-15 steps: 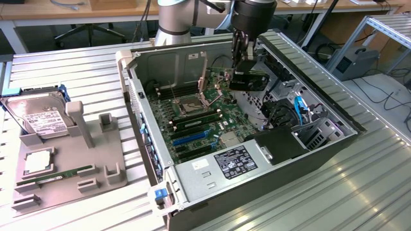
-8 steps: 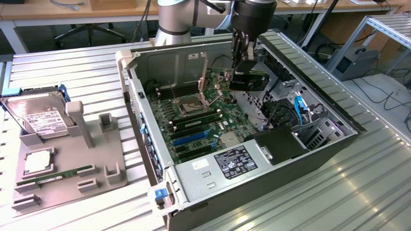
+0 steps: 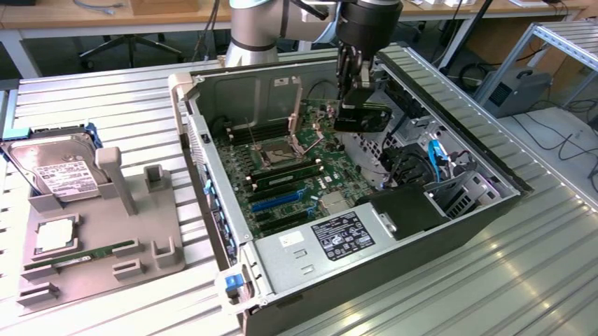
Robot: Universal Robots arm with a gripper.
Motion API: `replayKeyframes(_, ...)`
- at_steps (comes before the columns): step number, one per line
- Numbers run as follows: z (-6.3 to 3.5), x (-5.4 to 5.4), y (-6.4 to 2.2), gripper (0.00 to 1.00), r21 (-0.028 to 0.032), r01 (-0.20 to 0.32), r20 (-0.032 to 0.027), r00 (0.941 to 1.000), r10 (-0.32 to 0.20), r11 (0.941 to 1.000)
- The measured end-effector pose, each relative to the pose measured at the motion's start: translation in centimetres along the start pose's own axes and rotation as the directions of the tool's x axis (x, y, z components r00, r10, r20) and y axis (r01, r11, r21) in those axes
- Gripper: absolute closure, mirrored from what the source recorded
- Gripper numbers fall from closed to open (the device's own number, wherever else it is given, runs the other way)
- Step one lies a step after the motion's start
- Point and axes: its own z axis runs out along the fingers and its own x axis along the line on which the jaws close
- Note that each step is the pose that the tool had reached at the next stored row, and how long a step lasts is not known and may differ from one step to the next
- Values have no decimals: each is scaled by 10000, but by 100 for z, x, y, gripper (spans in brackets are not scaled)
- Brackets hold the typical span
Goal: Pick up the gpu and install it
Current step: 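Insert the gpu into the slot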
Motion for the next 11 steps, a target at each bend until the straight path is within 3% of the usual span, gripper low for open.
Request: replayKeyframes(11, 5, 0, 0, 73, 6, 151, 1, 9999, -151, 9999)
